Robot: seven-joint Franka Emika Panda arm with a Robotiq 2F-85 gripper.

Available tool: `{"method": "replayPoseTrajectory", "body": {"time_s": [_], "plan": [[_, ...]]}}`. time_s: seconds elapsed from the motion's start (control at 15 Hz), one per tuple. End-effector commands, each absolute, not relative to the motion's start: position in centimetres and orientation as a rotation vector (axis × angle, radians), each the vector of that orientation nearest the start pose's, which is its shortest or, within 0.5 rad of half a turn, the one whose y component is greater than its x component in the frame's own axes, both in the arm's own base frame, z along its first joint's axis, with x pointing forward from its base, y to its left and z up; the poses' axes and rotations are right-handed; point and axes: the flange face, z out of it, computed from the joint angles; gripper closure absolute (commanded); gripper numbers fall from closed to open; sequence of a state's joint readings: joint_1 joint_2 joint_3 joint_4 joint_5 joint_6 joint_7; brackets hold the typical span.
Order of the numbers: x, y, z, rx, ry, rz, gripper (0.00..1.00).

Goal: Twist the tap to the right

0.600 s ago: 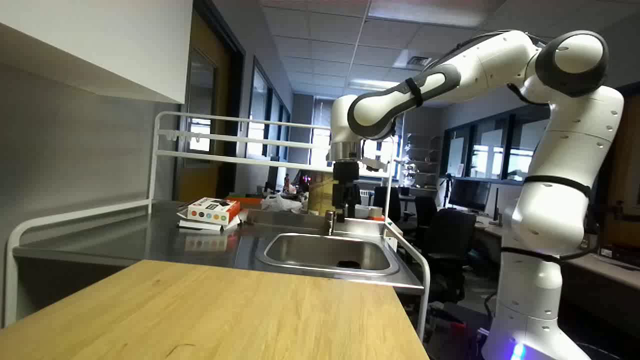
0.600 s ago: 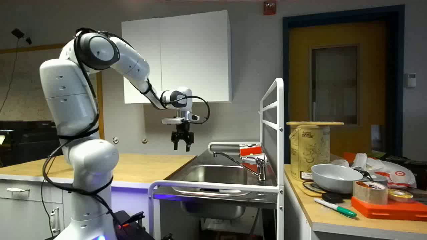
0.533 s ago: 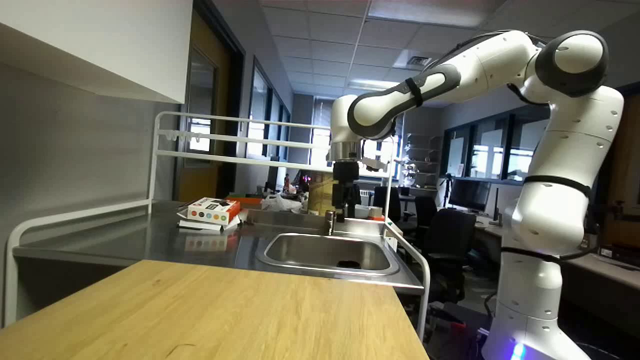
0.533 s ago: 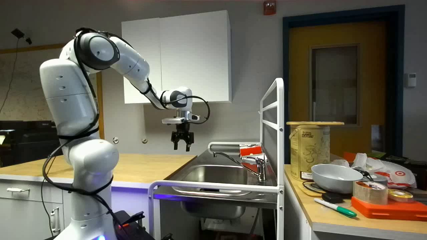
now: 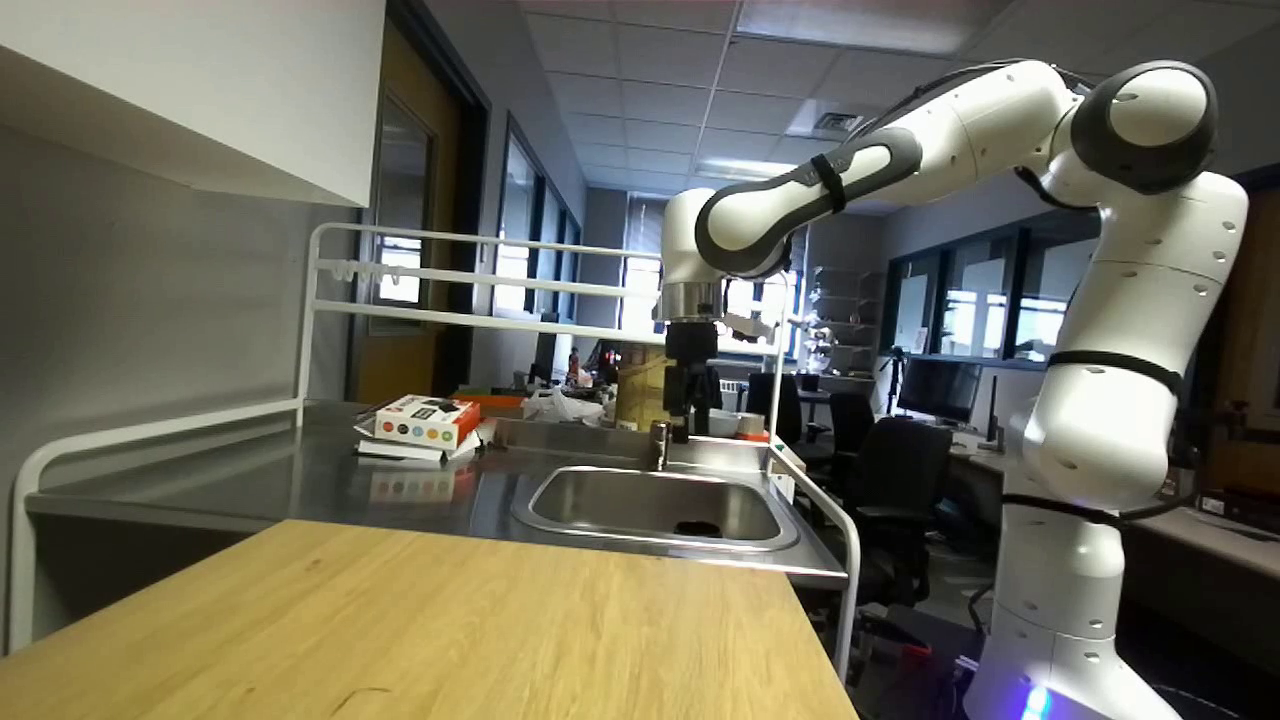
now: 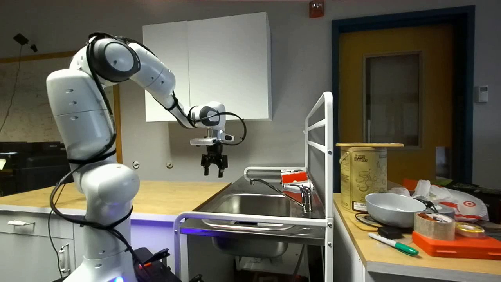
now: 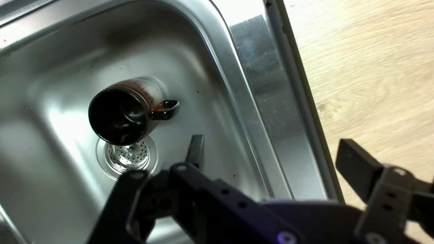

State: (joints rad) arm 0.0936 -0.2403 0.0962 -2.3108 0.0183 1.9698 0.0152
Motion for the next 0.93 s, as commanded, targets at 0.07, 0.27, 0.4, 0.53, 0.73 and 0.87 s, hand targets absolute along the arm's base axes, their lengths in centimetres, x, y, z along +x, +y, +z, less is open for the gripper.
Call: {"method": "replayPoseTrajectory", "body": {"time_s": [0.07, 0.27, 0.4, 0.53, 0.73, 0.87], "plan": [[45.0, 8.9, 43.3, -3.144, -0.256, 0.160, 0.00], [45.5, 8.6, 43.2, -3.151, -0.229, 0.161, 0.00], [46.2, 8.3, 43.5, -3.152, -0.175, 0.159, 0.00], [46.5, 8.1, 43.9, -3.167, -0.107, 0.140, 0.00], [47.6, 7.2, 44.9, -3.178, 0.017, 0.084, 0.00], [48.9, 6.2, 45.8, -3.178, 0.131, 0.030, 0.00]]}}
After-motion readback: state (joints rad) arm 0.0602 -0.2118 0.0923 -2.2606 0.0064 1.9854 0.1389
